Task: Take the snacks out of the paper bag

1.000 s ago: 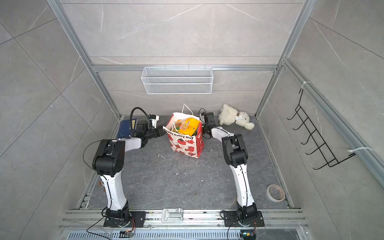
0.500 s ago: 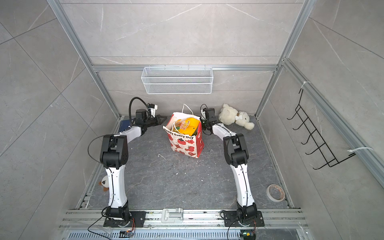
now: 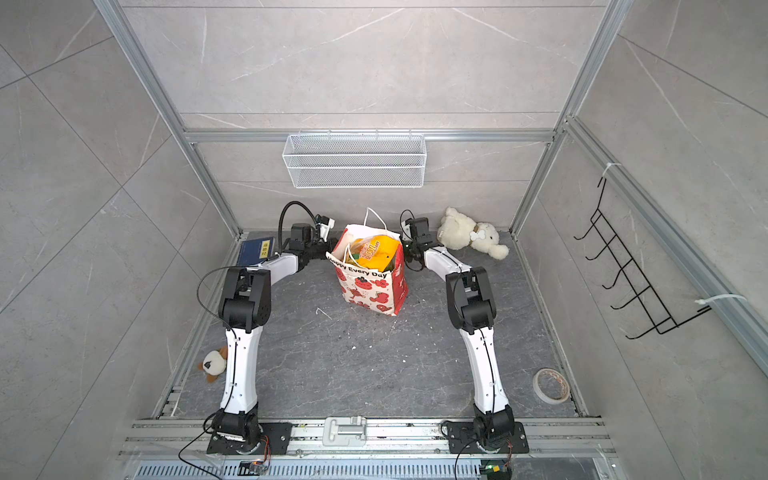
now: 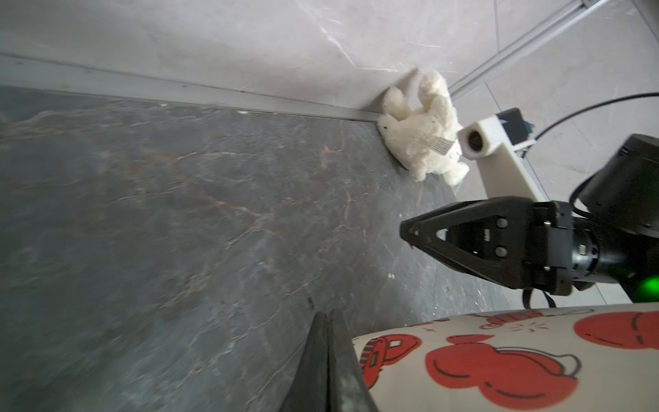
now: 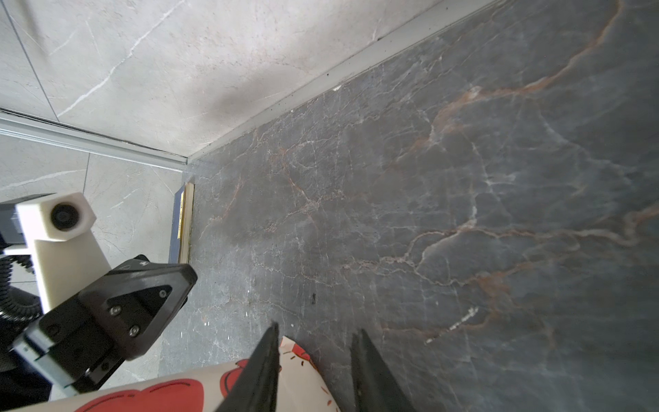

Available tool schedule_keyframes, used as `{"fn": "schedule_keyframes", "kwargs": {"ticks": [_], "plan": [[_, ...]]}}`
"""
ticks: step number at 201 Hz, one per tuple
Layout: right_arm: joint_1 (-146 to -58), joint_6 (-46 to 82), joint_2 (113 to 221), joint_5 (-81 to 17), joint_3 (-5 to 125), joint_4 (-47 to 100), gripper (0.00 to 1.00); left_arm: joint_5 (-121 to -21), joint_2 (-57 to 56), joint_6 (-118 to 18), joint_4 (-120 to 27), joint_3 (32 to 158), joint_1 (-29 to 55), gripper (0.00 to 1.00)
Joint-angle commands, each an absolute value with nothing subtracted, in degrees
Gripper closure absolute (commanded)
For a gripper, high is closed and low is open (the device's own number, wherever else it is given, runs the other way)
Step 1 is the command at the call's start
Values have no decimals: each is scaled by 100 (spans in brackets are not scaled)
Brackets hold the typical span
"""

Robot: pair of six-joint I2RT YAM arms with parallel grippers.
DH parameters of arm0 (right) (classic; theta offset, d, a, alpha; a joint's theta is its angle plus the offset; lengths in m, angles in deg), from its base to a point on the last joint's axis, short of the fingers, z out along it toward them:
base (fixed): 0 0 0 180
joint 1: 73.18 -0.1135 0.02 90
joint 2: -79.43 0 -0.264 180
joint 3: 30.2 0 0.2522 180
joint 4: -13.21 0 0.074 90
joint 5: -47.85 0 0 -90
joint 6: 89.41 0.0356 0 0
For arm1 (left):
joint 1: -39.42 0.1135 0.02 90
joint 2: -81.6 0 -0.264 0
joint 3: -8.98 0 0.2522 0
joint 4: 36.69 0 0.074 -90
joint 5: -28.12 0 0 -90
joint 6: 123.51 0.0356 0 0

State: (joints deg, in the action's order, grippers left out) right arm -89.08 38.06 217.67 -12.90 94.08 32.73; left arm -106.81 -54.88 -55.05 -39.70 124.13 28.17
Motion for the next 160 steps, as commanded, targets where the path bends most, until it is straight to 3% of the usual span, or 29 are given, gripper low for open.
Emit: {"fn": "schedule_keyframes", "kwargs": {"ticks": [1, 42, 160], "plan": [[-8960, 3743, 21865, -1224, 9405, 3186, 63, -11050, -5516, -5236, -3858, 12511, 2739, 100], [-9004, 3654, 22128, -301, 9714, 2727, 63, -11062, -5239, -5261, -3611, 11954, 2651, 100], [-9535, 2623, 22219, 1102, 9969, 3133, 65, -10618, -2643, -5052, -3179, 8904, 2680, 100]]}}
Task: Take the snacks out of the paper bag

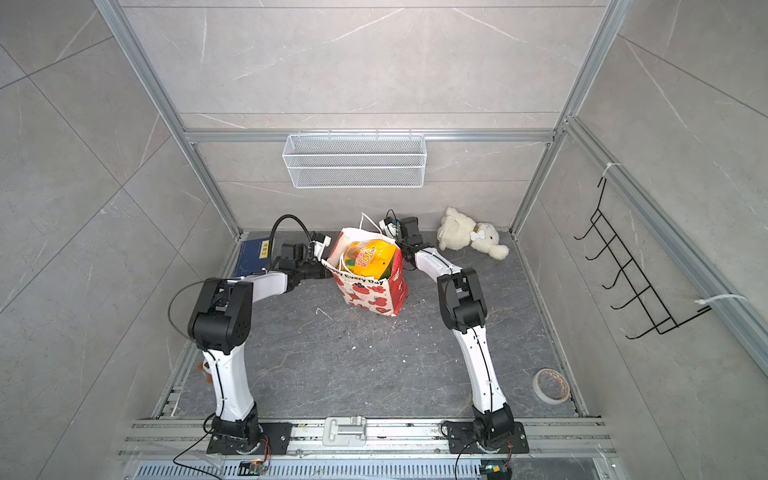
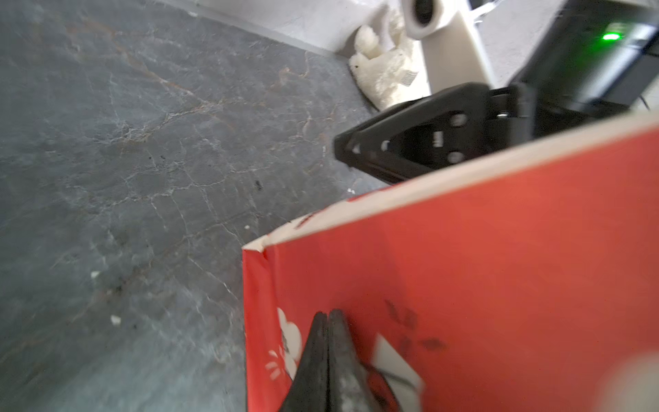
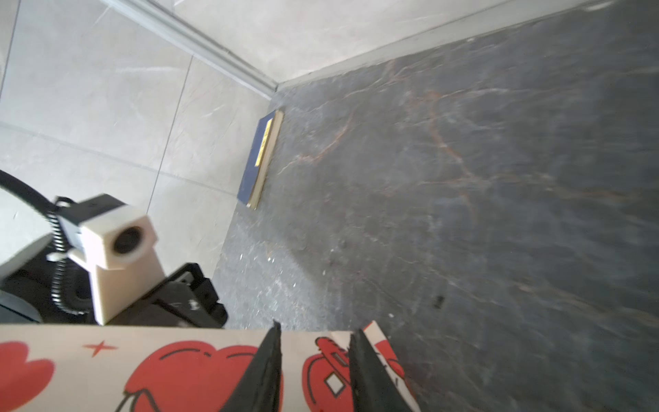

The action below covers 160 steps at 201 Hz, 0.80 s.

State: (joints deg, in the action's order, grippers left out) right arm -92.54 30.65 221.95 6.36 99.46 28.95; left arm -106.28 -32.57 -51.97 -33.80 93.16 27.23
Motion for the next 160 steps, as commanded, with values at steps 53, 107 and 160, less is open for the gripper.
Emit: {"fn": "schedule_keyframes", "kwargs": {"ticks": [53, 107, 160], "plan": [[-9739, 2083, 22593, 1425, 10512, 3689, 65, -9544, -1393, -5450, -2816, 7574, 3183, 100], [-9991, 1681, 22769, 1739, 10838, 4100, 65, -8415, 114, -5110, -3185, 7050, 3317, 100], [-9782, 2797, 22472, 701, 11140, 3992, 58, -8185, 1014, -5063, -3488, 7018, 3328, 93]]}}
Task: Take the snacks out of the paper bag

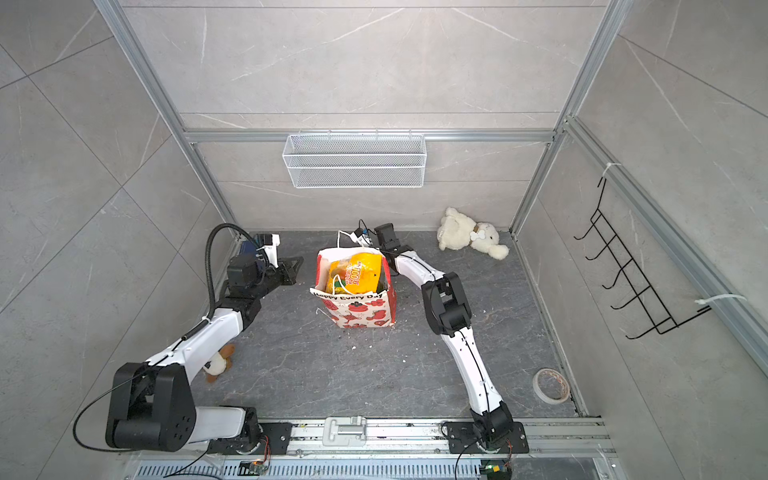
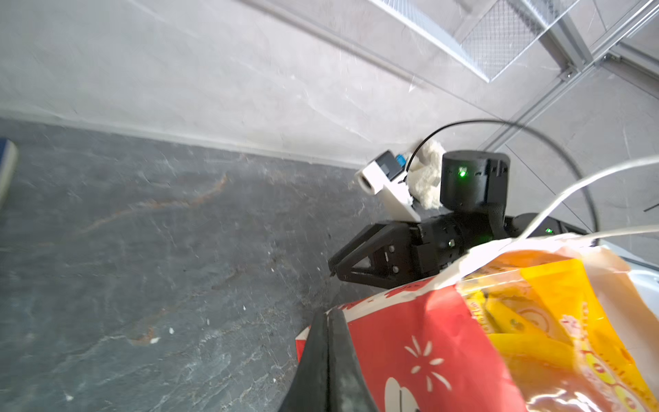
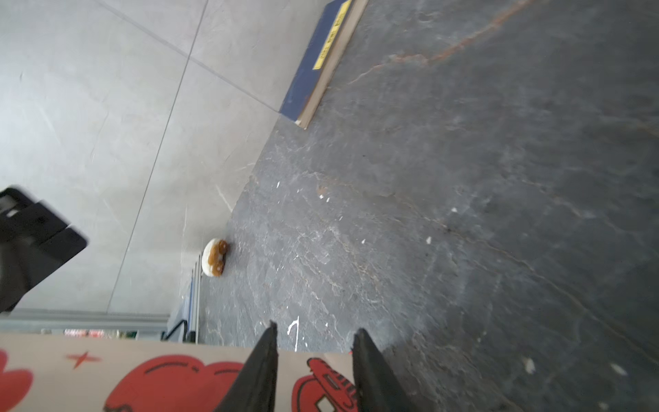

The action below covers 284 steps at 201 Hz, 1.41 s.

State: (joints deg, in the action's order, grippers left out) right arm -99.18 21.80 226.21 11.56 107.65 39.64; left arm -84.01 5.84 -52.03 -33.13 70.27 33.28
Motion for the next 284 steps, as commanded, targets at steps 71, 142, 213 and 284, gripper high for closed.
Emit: {"fn": "schedule_keyframes", "kwargs": {"ticks": [71, 142, 213, 284], "plan": [[-9336, 2710, 21887, -1574, 13917, 7481, 44, -8024, 1911, -4152, -5336, 8354, 2573, 58], [-9441, 2632, 17766, -2897, 9191, 6046, 43, -8150, 1642, -4225, -7103, 9398, 2407, 40], [-10032, 1987, 16403, -2888, 8382, 7319, 45, -8922, -205, -3370, -7538, 10859, 2404, 37], [-10705, 2158, 17297, -3079, 8880, 7575, 47, -9485, -1350, -1833, -8141, 11875, 2406, 32]]}}
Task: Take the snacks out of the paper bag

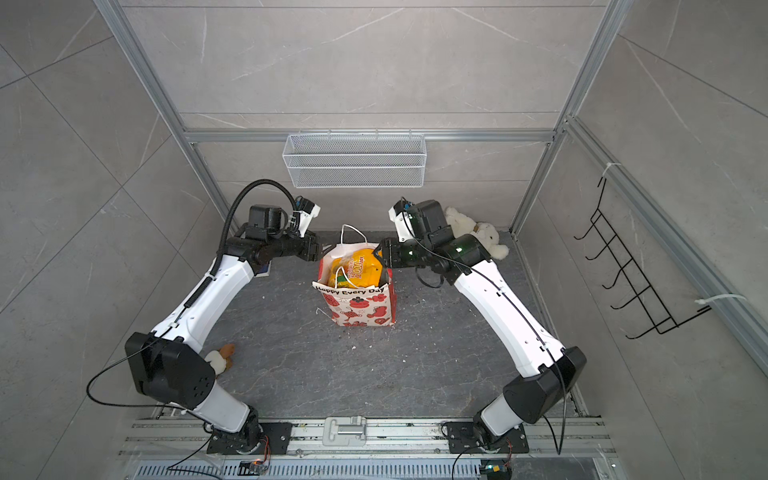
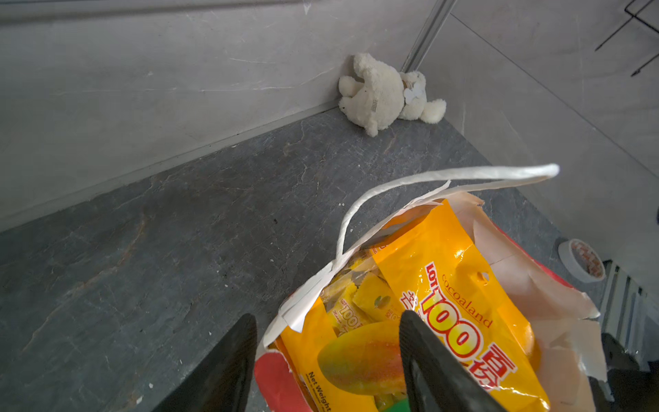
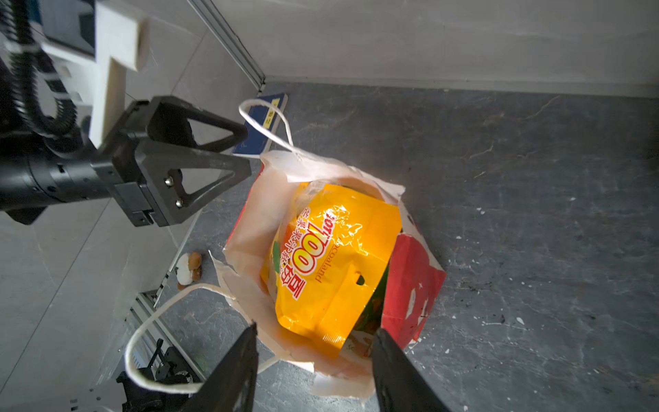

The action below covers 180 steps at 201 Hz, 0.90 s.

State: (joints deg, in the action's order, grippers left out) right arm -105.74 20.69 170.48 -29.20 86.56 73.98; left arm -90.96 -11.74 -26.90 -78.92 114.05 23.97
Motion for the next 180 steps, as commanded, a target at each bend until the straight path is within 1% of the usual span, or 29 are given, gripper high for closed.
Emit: {"fn": "schedule_keyframes", "kwargs": {"ticks": [1, 59, 92, 127, 144, 163, 172, 180], "plan": [[-10712, 2163, 17305, -3085, 8878, 7571, 47, -9498, -1363, -1810, -8157, 11891, 2405, 32], [-10910, 2456, 17456, -3266, 8771, 7378, 47, -9922, -2438, -512, -9689, 13439, 2369, 30], [-10939, 2571, 17513, -3565, 8840, 7486, 46, -9976, -2668, -59, -9907, 13599, 2317, 30], [-10983, 2659, 17675, -3779, 8879, 7514, 46, -9854, -2890, 103, -9984, 13698, 2296, 30], [-11007, 2687, 17736, -3788, 8919, 7524, 46, -9847, -2998, 152, -10024, 13777, 2298, 33], [-11027, 2696, 17752, -3868, 8903, 7512, 46, -9858, -3086, 216, -10020, 13861, 2289, 40], [-11035, 2696, 17750, -3907, 8898, 7510, 46, -9868, -3133, 212, -10027, 13923, 2289, 45], [-11041, 2701, 17755, -3909, 8910, 7511, 46, -9897, -3166, 234, -10057, 13990, 2281, 54]]}}
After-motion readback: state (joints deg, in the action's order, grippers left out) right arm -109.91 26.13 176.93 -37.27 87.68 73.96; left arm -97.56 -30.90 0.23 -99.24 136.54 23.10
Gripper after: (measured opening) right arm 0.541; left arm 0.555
